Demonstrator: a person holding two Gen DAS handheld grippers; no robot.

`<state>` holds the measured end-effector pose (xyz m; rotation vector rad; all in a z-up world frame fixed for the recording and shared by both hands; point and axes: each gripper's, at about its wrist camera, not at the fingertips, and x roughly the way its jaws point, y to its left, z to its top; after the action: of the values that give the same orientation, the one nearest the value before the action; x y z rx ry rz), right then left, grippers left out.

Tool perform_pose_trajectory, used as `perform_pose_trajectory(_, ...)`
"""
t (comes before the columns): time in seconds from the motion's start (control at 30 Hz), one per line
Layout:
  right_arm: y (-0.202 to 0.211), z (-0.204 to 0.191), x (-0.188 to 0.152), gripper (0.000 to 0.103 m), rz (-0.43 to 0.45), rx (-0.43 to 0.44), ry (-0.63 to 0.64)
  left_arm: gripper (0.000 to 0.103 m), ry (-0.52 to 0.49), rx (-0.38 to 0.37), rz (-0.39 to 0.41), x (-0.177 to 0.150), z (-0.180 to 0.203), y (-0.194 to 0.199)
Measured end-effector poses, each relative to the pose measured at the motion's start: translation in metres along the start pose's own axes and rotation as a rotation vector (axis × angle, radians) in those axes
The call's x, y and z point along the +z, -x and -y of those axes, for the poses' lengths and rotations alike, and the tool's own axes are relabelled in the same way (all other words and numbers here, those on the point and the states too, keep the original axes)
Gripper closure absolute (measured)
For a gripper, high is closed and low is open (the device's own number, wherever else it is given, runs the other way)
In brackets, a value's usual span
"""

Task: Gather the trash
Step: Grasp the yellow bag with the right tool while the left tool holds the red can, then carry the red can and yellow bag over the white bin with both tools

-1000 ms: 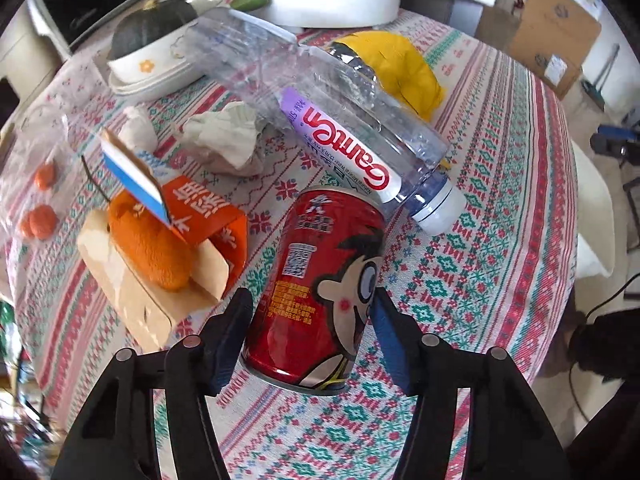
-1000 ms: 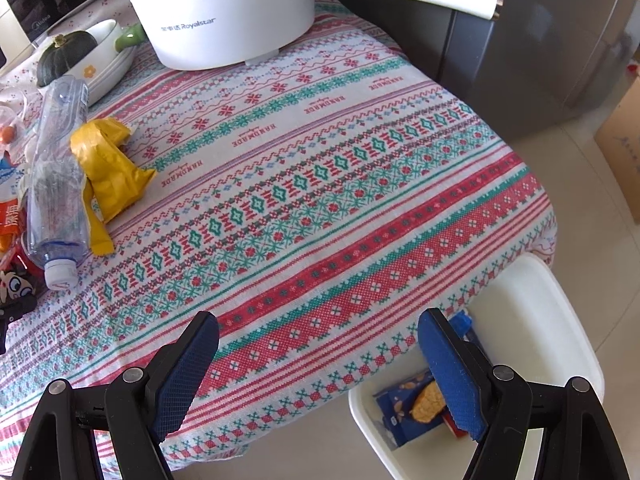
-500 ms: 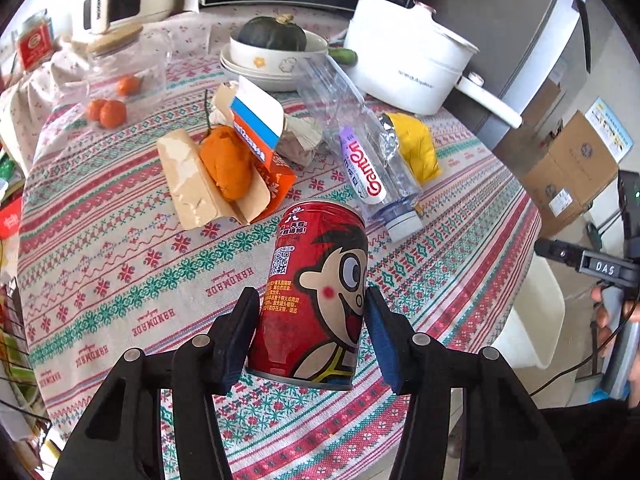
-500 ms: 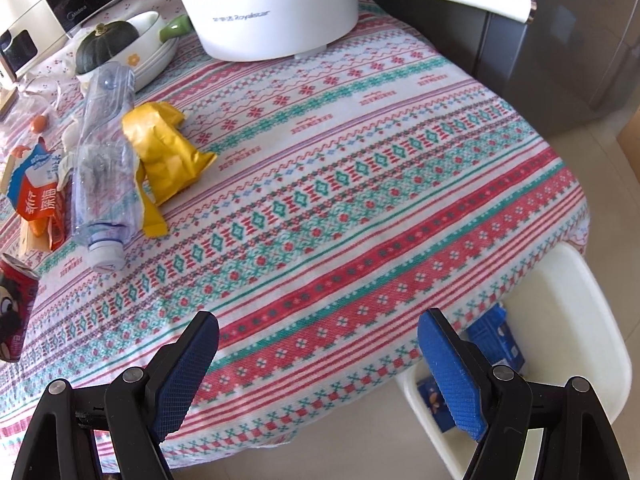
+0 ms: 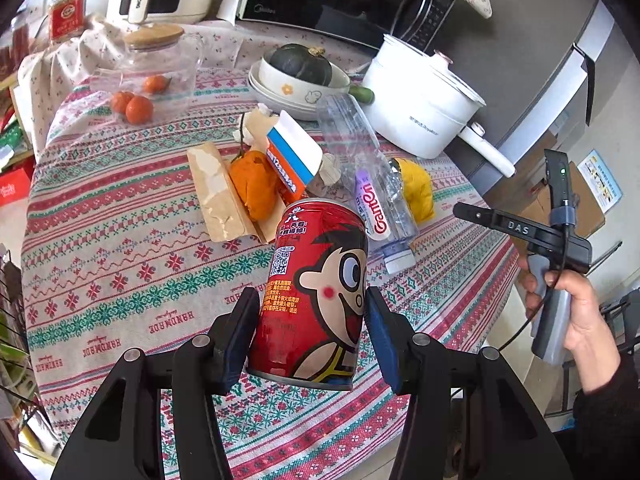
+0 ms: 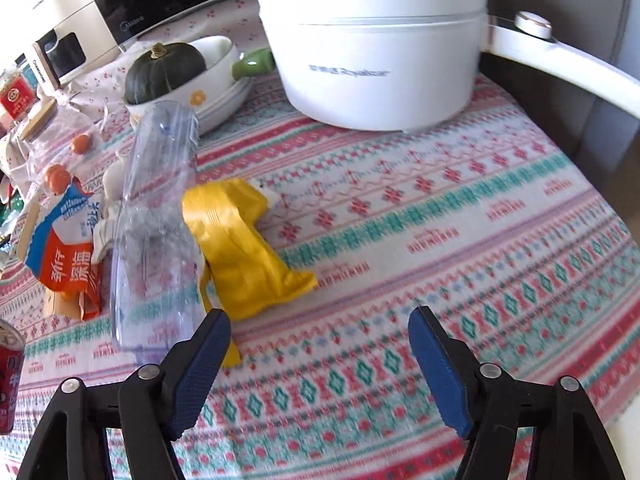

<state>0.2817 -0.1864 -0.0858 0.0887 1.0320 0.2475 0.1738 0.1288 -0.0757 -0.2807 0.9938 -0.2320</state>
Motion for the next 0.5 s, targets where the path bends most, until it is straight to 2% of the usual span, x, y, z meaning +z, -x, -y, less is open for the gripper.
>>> perform_pose_trajectory(0.17,-0.036,-0.018,0.019,0.042,-0.001,0.077,0.034,0.047,0.038,-0.004,0.004,0.004,-0.010,0.001)
perform_pose_trajectory(0.33,-0.064,-0.024,0.023,0.054,-0.023,0.131,0.048,0.047,0.051,-0.009,0.003,0.005,-0.013,0.000)
perform_pose_trajectory(0.37,-0.066,-0.024,0.023,0.066,-0.025,0.141,0.049,0.047,0.050,-0.009,0.003,0.005,-0.013,0.000)
perform_pose_trajectory(0.4,-0.070,-0.025,0.022,0.082,-0.034,0.147,0.052,0.047,0.049,-0.009,0.003,0.005,-0.012,0.000)
perform_pose_trajectory(0.43,-0.070,-0.025,0.021,0.085,-0.034,0.143,0.058,0.047,0.049,-0.010,0.002,0.005,-0.012,-0.001)
perform_pose_trajectory(0.47,-0.069,-0.025,0.020,0.093,-0.027,0.149,0.061,0.047,0.049,-0.012,0.002,0.005,-0.011,-0.001)
perform_pose_trajectory(0.5,-0.067,-0.026,0.019,0.095,-0.027,0.155,0.065,0.047,0.049,-0.014,0.003,0.005,-0.011,-0.001)
